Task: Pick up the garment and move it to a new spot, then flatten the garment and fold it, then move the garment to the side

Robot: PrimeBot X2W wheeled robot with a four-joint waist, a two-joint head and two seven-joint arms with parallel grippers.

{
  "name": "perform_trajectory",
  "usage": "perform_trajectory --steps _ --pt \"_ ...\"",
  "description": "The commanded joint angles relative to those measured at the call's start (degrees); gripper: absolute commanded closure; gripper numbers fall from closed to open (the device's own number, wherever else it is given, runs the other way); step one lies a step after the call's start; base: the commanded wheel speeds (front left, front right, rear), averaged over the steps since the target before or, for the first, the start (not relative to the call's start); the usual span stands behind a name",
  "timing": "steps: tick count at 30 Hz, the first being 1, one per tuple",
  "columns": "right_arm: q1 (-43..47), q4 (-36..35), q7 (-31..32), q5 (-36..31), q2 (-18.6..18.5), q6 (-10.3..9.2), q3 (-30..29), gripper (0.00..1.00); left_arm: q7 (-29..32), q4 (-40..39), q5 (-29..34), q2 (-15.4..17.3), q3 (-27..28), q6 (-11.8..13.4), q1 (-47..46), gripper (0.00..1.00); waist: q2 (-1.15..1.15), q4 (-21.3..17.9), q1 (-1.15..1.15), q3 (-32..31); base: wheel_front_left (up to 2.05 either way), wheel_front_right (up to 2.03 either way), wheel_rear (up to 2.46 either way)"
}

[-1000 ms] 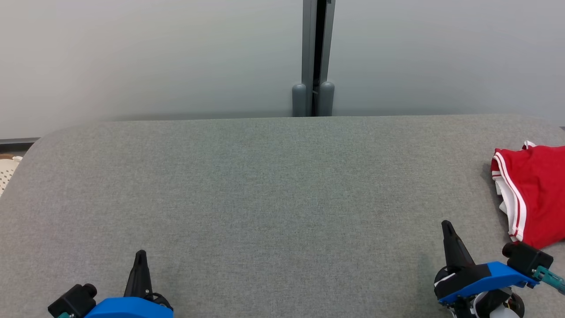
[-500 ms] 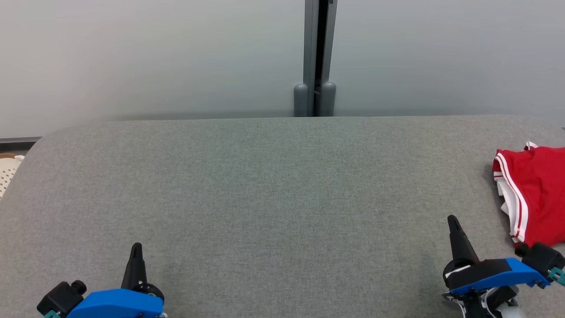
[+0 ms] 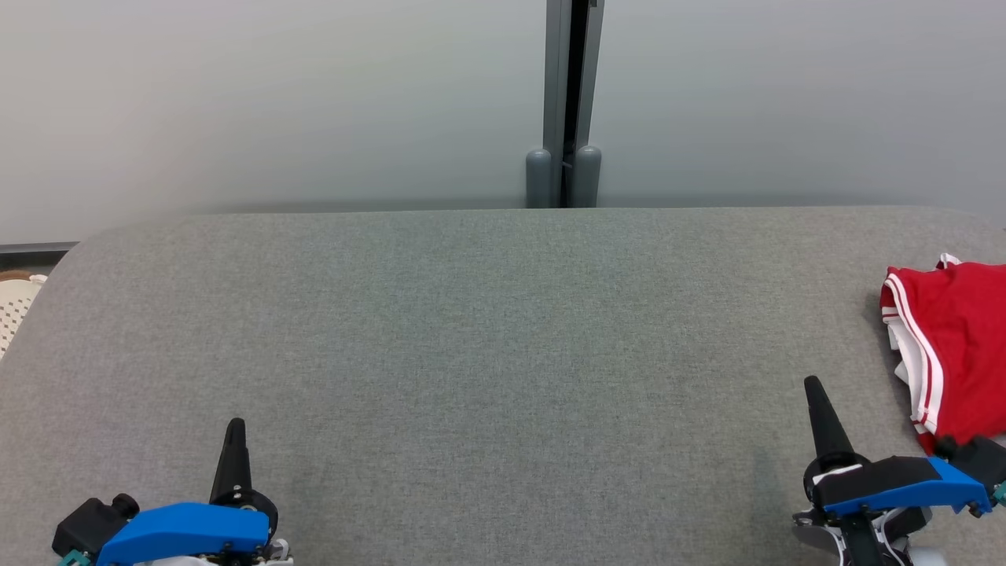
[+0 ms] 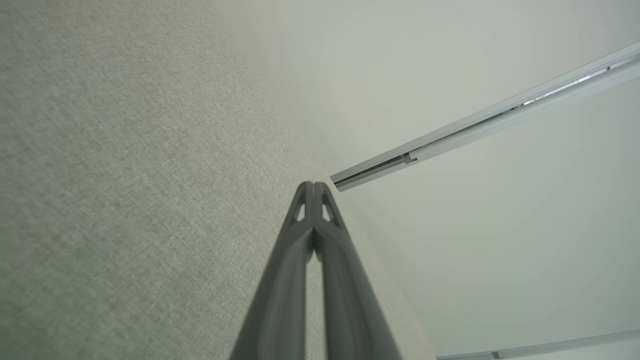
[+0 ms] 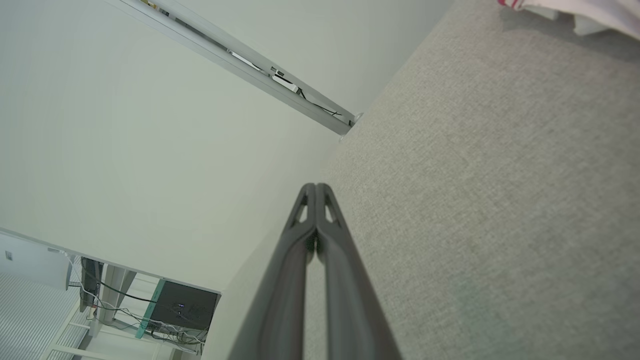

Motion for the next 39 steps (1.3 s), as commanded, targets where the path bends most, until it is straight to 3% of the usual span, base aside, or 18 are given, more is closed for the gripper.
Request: perform_trajectory --steps 1,39 --pt "0.4 -1.1 0.3 1.4 -0.3 0.02 -0.2 1.0 0.3 -1.0 -1.2 0.1 0.3 -0.4 -1.5 1.0 0.0 0.0 0.0 0.0 0.0 0.0 0.0" --pt "1.8 -6.0 5.6 22.4 -0.5 0.02 -1.8 1.0 5.7 -3.9 -20.0 0.1 2.6 -0.8 -3.0 1.0 0.0 0.7 0.0 -0.1 0.0 0.0 0.0"
